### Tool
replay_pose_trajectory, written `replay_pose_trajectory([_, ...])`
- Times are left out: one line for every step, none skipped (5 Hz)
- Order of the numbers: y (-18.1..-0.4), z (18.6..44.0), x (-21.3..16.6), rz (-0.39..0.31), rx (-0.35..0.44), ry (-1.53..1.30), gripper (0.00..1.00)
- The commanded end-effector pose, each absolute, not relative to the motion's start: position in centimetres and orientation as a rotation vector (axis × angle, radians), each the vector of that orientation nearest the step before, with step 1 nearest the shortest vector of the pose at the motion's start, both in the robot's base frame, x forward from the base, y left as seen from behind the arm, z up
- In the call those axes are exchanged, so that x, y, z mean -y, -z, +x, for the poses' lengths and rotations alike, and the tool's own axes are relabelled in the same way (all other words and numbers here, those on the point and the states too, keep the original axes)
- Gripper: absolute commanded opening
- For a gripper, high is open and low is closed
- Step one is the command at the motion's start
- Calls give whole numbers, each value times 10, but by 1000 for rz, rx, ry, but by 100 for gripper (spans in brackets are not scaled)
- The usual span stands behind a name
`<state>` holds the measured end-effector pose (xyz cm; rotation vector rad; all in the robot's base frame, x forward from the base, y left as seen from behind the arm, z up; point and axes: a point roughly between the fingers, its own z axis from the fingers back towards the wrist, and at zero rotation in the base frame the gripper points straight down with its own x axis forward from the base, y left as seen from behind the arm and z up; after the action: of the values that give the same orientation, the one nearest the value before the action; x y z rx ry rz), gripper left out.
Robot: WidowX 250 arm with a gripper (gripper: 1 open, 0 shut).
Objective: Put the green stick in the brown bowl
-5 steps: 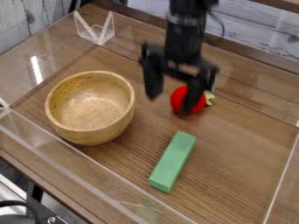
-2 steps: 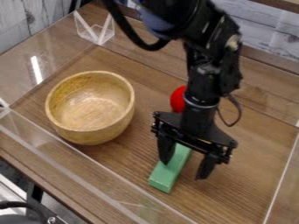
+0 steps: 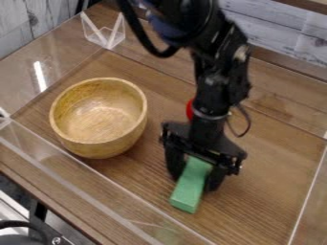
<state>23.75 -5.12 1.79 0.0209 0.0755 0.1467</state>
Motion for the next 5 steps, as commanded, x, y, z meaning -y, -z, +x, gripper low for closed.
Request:
replay_pose_trajectory([-23, 240, 52, 19, -49, -233, 100])
replay_pose_trajectory([-25, 237, 48, 28, -41, -215, 100])
replay_pose_trajectory([-30, 234, 45, 42, -34, -194, 100])
replay_pose_trajectory([-36, 236, 44, 47, -27, -216, 100])
replay_pose_trajectory([-42, 238, 44, 51, -20, -235, 100])
